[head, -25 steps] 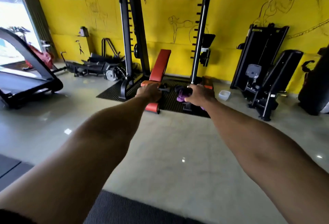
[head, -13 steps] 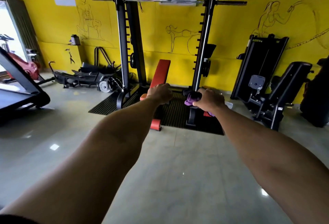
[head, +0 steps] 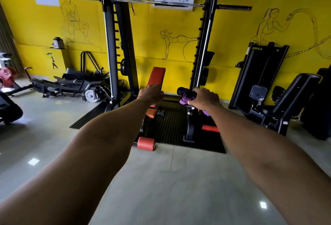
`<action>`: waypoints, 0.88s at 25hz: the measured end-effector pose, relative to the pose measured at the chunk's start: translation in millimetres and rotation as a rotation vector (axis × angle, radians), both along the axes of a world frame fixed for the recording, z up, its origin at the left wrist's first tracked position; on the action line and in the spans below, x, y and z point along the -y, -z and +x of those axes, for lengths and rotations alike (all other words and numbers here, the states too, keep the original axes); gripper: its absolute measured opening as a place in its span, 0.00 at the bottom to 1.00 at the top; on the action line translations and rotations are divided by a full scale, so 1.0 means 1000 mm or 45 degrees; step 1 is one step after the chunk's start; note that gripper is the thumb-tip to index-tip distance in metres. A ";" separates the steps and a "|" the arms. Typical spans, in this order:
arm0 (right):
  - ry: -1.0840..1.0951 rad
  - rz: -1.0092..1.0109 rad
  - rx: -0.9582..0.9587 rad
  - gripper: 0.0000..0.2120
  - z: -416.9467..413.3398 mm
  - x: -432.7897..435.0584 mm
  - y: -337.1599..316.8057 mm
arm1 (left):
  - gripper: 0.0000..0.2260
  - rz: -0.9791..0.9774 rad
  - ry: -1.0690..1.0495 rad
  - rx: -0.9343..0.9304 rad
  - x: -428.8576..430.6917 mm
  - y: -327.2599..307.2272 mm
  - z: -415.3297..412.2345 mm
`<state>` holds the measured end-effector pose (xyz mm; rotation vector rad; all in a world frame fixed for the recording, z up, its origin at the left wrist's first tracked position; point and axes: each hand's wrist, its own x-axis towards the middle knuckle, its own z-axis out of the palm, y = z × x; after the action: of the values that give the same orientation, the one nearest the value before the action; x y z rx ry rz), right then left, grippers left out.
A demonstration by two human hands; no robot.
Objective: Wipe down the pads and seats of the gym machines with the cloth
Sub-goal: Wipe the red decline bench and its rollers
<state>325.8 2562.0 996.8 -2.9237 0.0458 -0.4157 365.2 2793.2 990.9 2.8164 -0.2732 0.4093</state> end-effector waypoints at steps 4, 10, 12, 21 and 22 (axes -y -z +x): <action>0.006 -0.015 0.002 0.26 0.104 -0.010 0.010 | 0.18 -0.012 0.022 0.008 -0.012 0.011 0.104; 0.016 -0.006 0.011 0.26 0.259 -0.048 0.007 | 0.19 0.026 0.034 -0.012 -0.041 0.006 0.253; 0.009 0.012 0.026 0.27 0.311 -0.064 0.004 | 0.19 0.010 0.045 -0.005 -0.052 0.000 0.298; -0.022 0.023 0.022 0.25 0.542 -0.134 0.039 | 0.22 0.059 -0.008 -0.033 -0.134 0.032 0.508; -0.035 0.025 0.005 0.25 0.568 -0.144 0.041 | 0.21 0.066 -0.020 -0.049 -0.146 0.035 0.532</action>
<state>893.3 2706.3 955.4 -2.9006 0.0093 -0.4141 897.6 2938.9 955.7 2.8751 -0.2570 0.3564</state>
